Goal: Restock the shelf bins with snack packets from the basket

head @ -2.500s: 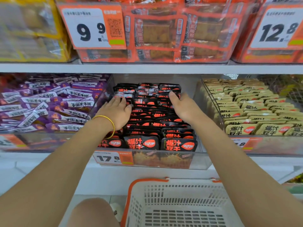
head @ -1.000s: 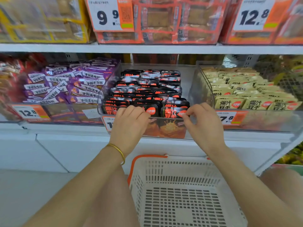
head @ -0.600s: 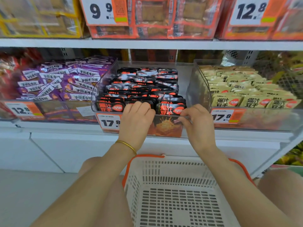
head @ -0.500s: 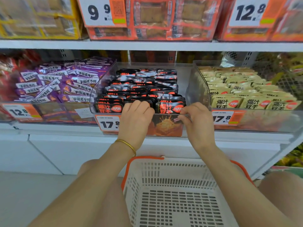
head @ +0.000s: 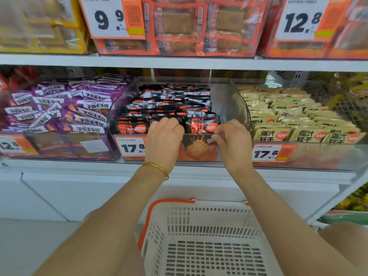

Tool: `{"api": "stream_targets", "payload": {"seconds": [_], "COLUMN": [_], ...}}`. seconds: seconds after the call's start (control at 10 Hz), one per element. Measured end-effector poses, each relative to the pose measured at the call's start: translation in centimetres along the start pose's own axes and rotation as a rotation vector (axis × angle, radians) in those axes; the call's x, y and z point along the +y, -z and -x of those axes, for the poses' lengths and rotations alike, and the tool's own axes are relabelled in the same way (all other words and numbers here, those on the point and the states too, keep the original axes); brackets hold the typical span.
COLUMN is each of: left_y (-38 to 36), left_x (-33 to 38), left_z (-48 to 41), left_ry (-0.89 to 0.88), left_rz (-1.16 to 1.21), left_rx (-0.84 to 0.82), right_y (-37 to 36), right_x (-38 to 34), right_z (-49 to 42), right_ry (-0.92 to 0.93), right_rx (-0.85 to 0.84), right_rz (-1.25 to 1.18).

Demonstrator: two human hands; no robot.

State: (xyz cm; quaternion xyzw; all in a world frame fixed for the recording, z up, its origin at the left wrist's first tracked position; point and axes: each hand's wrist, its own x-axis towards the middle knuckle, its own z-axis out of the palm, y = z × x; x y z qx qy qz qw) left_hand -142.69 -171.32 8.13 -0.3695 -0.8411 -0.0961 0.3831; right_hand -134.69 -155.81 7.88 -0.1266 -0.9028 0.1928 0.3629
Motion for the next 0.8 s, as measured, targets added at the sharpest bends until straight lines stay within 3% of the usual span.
{"api": "stream_targets", "payload": {"seconds": [0.6,0.8], "left_y": [0.5,0.9], "left_x": [0.9,1.1], "left_z": [1.8,2.4], "left_ry": [0.044,0.055], "left_rz": [-0.022,0.017], "left_rx": [-0.061,0.002], "right_y": [-0.1,2.1], "right_x": [0.4,0.8], "right_z": [2.2,3.6], "right_ry": [0.04,0.096], "right_rx": [0.055,0.11], "right_rz": [0.023,-0.038]}}
